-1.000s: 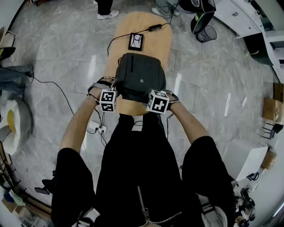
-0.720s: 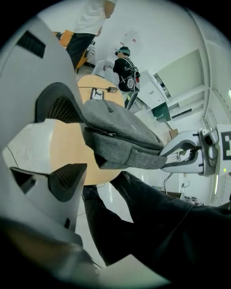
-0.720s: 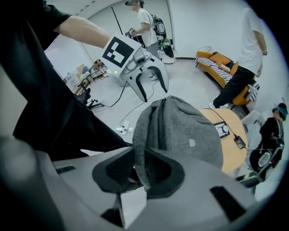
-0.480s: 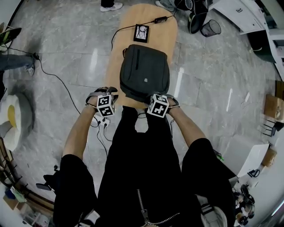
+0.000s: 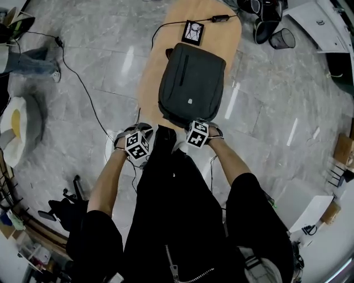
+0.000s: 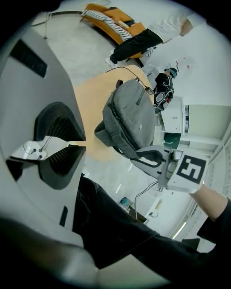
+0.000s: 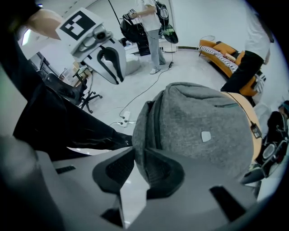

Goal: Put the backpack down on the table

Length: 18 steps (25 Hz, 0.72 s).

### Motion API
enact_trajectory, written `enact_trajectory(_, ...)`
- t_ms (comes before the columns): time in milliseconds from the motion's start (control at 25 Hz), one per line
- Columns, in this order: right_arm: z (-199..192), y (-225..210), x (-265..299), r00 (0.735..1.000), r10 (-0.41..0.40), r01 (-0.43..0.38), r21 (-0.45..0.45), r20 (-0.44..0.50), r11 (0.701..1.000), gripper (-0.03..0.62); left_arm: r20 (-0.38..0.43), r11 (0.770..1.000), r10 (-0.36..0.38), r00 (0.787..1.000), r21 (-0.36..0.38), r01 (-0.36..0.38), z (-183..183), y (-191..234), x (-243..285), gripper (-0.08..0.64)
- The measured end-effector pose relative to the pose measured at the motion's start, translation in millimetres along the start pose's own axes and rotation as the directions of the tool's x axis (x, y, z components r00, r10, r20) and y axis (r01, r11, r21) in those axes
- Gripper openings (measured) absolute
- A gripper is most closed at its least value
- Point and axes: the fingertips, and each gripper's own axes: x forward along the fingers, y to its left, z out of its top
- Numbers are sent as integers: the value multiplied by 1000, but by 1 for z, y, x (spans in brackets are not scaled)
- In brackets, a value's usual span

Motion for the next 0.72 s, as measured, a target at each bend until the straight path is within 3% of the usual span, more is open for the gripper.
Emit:
enact_trajectory(240,-13,4,49,1000,-19,19,52,-1,998,78,33,982,13,999,-191,-7,-30,-44,5,43)
enact_trajectory(400,-25,10,79,1000,-17,17,132,-4,991,75,21,926,4,1000,-377,4,-55,-71,7,26)
enact_trajectory(520,-35,11,98,999,-21,26,178,-26,984,75,3,895,-12,1000,-446,12,-72,-93,11,25)
enact_trajectory(600,-41,11,108,996,-49,61,168,-76,984,75,-3,886,-20,1000,-463,16,-81,-108,14,25)
enact_trajectory(720,-47,17,119,977,-112,122,47,-179,991,109,-12,876,-33,999,-482,23,-92,-128,17,25)
